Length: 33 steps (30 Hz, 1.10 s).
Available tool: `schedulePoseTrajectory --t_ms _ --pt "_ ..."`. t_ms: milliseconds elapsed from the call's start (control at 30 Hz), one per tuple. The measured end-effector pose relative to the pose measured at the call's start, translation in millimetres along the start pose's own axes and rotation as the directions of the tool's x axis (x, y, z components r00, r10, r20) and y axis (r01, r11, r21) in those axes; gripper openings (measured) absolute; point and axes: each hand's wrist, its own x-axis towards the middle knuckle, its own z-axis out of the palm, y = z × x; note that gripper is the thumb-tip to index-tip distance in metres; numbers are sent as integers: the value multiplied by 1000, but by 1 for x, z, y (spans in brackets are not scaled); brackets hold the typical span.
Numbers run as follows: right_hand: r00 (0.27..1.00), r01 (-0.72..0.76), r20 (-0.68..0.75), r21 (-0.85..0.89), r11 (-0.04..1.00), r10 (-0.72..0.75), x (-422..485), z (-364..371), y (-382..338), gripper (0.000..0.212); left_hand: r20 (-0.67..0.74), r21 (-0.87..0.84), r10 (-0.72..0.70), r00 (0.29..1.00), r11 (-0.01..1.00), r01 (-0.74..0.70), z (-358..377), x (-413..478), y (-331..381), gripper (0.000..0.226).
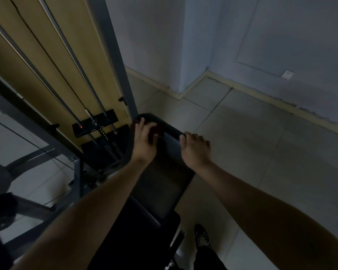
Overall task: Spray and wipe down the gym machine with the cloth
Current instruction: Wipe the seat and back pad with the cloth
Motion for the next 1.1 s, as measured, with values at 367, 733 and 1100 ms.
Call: schedulePoseTrajectory --t_ms 367,733,1100 --pt "982 -110 173 165 980 81 31 -2 -30 41 134 78 180 975 978 -191 19 -23 12 54" --pt "992 -81 115 201 976 59 34 -1 -27 32 -36 -140 -252 967 960 244 -4 40 11 47" --pt "977 -208 169 637 743 128 34 -12 -6 29 152 68 111 982 990 -123 55 -75 40 56"
